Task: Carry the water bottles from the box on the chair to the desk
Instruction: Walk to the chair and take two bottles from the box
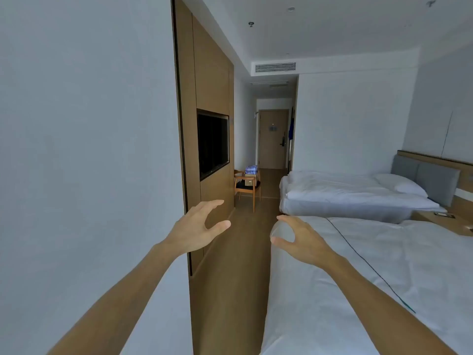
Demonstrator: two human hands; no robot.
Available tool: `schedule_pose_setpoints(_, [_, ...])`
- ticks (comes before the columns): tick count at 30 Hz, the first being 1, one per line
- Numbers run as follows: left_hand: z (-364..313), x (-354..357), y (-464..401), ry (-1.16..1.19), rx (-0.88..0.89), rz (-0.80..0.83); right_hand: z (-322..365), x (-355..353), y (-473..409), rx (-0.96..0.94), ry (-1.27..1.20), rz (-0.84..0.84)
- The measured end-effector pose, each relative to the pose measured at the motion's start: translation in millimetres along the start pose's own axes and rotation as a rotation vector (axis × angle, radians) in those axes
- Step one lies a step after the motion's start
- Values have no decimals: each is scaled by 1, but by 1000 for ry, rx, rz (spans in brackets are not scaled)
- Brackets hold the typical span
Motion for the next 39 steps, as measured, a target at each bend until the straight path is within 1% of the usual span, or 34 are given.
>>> schedule_pose_setpoints(5, [33,4,-36,24,-42,9,-11,21,-39,24,-4,8])
schedule_pose_setpoints(10, [58,22,-77,46,-39,4,-31,38,-85,45,-29,9])
schedule_pose_setpoints(15, [82,47,-132,73,-19,20,-57,51,-146,26,-38,16])
schedule_pose_setpoints(20, [113,66,-217,54,-25,1,-90,53,-233,-8,-63,-6])
schedule_pose_setpoints(24, [133,80,-302,63,-23,-6,-121,46,-318,-17,-91,-28])
schedule_pose_setpoints(28, [153,92,-382,92,-20,-14,-148,42,-402,-31,-83,-23])
schedule_pose_setpoints(31, [172,102,-435,58,-13,-17,-164,46,-461,-24,-65,-10])
schedule_pose_setpoints(39, [256,141,-569,88,-54,-26,-210,77,-614,-32,-23,21])
Point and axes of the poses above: each hand's wrist, its own y-axis away from the middle knuckle, its own x-axis out of the palm, z = x × y, the point moved 5 cm from there along -y, towards the middle knuckle, and after that the axes turned 4 degrees about z, right-handed, at the moved point
